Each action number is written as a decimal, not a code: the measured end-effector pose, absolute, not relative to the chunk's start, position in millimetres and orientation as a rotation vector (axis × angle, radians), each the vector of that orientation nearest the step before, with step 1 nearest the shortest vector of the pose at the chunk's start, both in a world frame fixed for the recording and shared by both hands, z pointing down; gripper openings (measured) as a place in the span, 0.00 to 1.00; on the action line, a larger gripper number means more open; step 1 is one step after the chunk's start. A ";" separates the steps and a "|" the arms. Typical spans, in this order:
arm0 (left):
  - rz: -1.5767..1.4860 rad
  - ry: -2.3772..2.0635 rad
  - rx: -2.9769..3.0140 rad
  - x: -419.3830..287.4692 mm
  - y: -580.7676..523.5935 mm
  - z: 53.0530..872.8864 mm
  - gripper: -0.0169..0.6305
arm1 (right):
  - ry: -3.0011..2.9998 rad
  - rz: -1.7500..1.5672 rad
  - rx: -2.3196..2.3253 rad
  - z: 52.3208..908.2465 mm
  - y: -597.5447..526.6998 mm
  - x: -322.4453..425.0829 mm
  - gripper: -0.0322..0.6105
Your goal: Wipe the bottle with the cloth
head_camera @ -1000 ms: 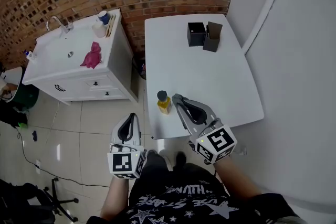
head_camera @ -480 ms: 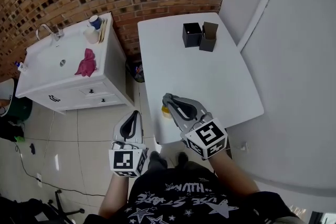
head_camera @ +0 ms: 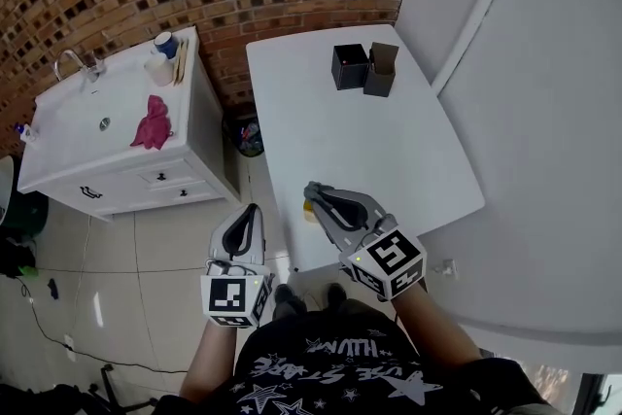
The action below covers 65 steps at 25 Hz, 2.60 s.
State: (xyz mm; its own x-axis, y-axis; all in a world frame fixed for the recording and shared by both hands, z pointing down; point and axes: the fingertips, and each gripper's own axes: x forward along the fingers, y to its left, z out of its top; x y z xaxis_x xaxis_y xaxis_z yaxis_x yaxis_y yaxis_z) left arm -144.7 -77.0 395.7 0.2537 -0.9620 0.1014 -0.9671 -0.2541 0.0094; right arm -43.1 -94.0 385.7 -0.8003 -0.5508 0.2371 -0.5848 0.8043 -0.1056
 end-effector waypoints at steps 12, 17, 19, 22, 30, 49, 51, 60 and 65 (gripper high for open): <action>0.137 -1.807 2.452 -147.1 -84.7 403.2 0.03 | -2.819 0.065 0.662 391.2 -44.3 -65.0 0.11; 0.155 -1.772 2.455 -142.6 -87.1 409.9 0.03 | -2.712 -0.101 0.646 432.5 -40.6 -62.9 0.11; 0.156 -1.769 2.451 -141.9 -88.7 412.9 0.03 | -2.667 -0.189 0.666 439.9 -44.6 -62.3 0.11; 0.157 -1.749 2.429 -139.0 -90.4 413.0 0.03 | -2.644 -0.261 0.673 451.1 -49.2 -63.3 0.11; 0.198 -1.760 2.454 -144.4 -93.4 416.2 0.03 | -2.611 -0.234 0.632 469.4 -52.1 -62.5 0.11; 0.282 -1.764 2.403 -154.4 -89.5 426.8 0.03 | -2.527 -0.087 0.558 542.9 -57.5 -60.4 0.11; 0.293 -1.788 2.402 -159.8 -89.2 429.6 0.03 | -2.519 -0.068 0.551 550.1 -58.2 -60.9 0.11; 0.303 -1.750 2.390 -152.9 -86.2 436.0 0.03 | -2.490 0.065 0.548 571.6 -50.2 -52.1 0.11; 0.307 -1.739 2.396 -148.1 -87.8 440.3 0.03 | -2.595 0.699 0.971 553.4 -55.3 -15.3 0.11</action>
